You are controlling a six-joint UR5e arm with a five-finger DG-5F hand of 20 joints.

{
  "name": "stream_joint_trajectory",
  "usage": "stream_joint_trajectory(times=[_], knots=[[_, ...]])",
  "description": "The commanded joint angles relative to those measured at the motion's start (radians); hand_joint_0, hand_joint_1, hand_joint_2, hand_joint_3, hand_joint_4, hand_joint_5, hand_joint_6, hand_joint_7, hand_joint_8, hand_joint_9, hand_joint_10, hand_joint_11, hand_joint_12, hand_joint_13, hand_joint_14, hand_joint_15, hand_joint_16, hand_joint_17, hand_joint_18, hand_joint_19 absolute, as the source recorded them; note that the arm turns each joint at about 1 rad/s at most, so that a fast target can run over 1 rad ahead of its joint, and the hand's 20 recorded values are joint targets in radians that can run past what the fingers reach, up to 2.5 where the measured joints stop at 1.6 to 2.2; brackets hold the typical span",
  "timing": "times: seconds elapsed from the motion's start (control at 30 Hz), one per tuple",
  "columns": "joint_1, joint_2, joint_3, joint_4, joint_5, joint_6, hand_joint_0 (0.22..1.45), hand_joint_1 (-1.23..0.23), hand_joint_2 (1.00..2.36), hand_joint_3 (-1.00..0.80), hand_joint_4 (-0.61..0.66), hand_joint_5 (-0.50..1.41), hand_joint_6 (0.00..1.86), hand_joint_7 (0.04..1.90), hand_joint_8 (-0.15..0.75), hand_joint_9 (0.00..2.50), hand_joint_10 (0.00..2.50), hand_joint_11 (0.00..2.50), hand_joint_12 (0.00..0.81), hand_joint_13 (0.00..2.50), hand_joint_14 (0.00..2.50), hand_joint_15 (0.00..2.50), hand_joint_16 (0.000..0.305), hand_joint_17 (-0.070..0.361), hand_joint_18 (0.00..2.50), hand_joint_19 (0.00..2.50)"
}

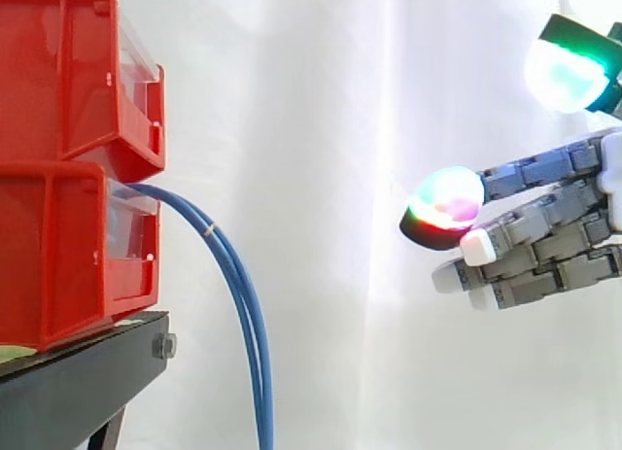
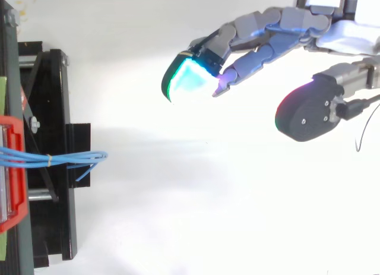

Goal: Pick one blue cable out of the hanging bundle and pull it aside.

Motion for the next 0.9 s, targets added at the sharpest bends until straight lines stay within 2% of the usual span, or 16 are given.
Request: stream_joint_trajectory(times=[0.0,0.03,0.13,0.17,0.27,0.3,0.37,0.43,0.47,0.5,0.53,0.63,0.7,0.77,0.8,0.87], knots=[[0.007,0.000,-0.035,0.066,0.026,-0.001,0.52,-0.52,1.00,-0.47,0.22,-0.18,0.50,0.69,0.243,0.68,0.00,0.07,0.299,0.23,0.00,0.01,0.051,0.114,0.01,0.12],[0.012,0.000,-0.050,0.081,0.079,-0.004,0.52,-0.52,1.00,-0.47,0.22,-0.18,0.50,0.69,0.243,0.68,0.00,0.07,0.300,0.23,0.00,0.01,0.051,0.114,0.01,0.13],[0.016,-0.001,-0.050,0.078,0.118,-0.021,0.50,-0.53,1.00,-0.49,0.23,-0.18,0.50,0.70,0.251,0.68,0.00,0.07,0.306,0.24,0.00,0.02,0.052,0.116,0.02,0.13],[0.022,-0.001,-0.050,0.077,0.148,-0.044,0.50,-0.54,1.00,-0.50,0.23,-0.18,0.50,0.70,0.254,0.68,0.00,0.07,0.308,0.24,0.00,0.03,0.052,0.117,0.02,0.14],[0.030,-0.001,-0.050,0.077,0.184,-0.091,0.45,-0.58,1.00,-0.50,0.23,-0.17,0.50,0.70,0.276,0.65,0.00,0.07,0.334,0.20,0.00,0.02,0.058,0.131,0.00,0.14],[0.035,-0.001,-0.050,0.080,0.204,-0.130,0.44,-0.58,1.00,-0.50,0.23,-0.18,0.50,0.70,0.270,0.61,0.00,0.06,0.339,0.18,0.00,0.02,0.059,0.133,0.00,0.14],[0.036,-0.001,-0.050,0.080,0.212,-0.142,0.42,-0.57,1.00,-0.50,0.21,-0.18,0.50,0.70,0.251,0.50,0.00,0.05,0.347,0.08,0.00,0.03,0.061,0.137,0.00,0.14],[0.042,-0.001,-0.050,0.089,0.237,-0.199,0.41,-0.56,1.00,-0.50,0.20,-0.19,0.50,0.69,0.252,0.45,0.00,0.01,0.350,0.04,0.00,0.03,0.063,0.142,0.00,0.13],[0.044,-0.001,-0.050,0.093,0.240,-0.208,0.40,-0.56,1.00,-0.50,0.19,-0.19,0.50,0.69,0.247,0.42,0.00,0.00,0.349,0.01,0.00,0.02,0.063,0.143,0.00,0.11],[0.050,-0.001,-0.050,0.121,0.252,-0.240,0.40,-0.56,1.00,-0.50,0.19,-0.20,0.50,0.68,0.242,0.37,0.00,0.00,0.351,0.00,0.00,0.02,0.064,0.143,0.00,0.11],[0.052,-0.018,-0.049,0.136,0.253,-0.249,0.39,-0.55,1.00,-0.50,0.18,-0.20,0.50,0.67,0.238,0.35,0.00,0.00,0.354,0.00,0.00,0.02,0.065,0.146,0.00,0.10],[0.055,-0.046,-0.049,0.156,0.249,-0.242,0.38,-0.54,1.00,-0.50,0.16,-0.21,0.50,0.65,0.223,0.24,0.00,0.00,0.362,0.00,0.00,0.01,0.068,0.152,0.00,0.08],[0.055,-0.095,-0.047,0.198,0.249,-0.211,0.37,-0.54,1.00,-0.50,0.14,-0.22,0.50,0.65,0.217,0.20,0.00,0.00,0.362,0.00,0.00,0.01,0.068,0.154,0.00,0.06],[0.055,-0.116,-0.043,0.227,0.249,-0.191,0.37,-0.55,1.00,-0.50,0.14,-0.22,0.50,0.64,0.214,0.18,0.00,0.00,0.362,0.00,0.00,0.02,0.068,0.154,0.00,0.05],[0.055,-0.144,-0.038,0.262,0.246,-0.167,0.36,-0.56,1.00,-0.50,0.14,-0.22,0.50,0.64,0.214,0.18,0.00,0.00,0.362,0.00,0.00,0.02,0.069,0.154,0.00,0.05],[0.055,-0.159,-0.029,0.282,0.243,-0.160,0.37,-0.59,1.00,-0.50,0.14,-0.22,0.50,0.65,0.210,0.17,0.00,0.00,0.357,0.00,0.00,0.01,0.068,0.154,0.00,0.04]])
